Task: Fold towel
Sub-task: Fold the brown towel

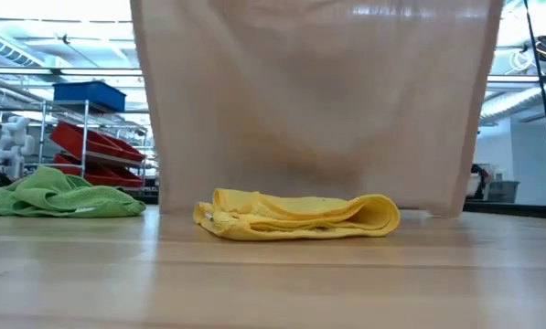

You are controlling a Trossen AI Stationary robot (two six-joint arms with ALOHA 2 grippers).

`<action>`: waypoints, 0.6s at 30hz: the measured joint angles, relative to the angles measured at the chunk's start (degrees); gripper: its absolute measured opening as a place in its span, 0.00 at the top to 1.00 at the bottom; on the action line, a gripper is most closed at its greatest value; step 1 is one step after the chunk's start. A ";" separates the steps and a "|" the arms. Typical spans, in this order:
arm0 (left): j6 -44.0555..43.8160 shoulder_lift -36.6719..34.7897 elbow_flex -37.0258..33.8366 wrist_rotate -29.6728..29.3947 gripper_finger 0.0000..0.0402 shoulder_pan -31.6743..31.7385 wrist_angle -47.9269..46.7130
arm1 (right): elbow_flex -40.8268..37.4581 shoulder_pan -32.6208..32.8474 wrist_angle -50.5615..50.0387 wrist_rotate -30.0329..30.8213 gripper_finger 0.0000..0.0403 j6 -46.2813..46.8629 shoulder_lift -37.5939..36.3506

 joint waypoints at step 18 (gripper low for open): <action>-35.86 17.02 0.03 10.64 1.00 -11.31 -17.22 | -6.08 9.43 3.77 -5.59 1.00 31.14 19.92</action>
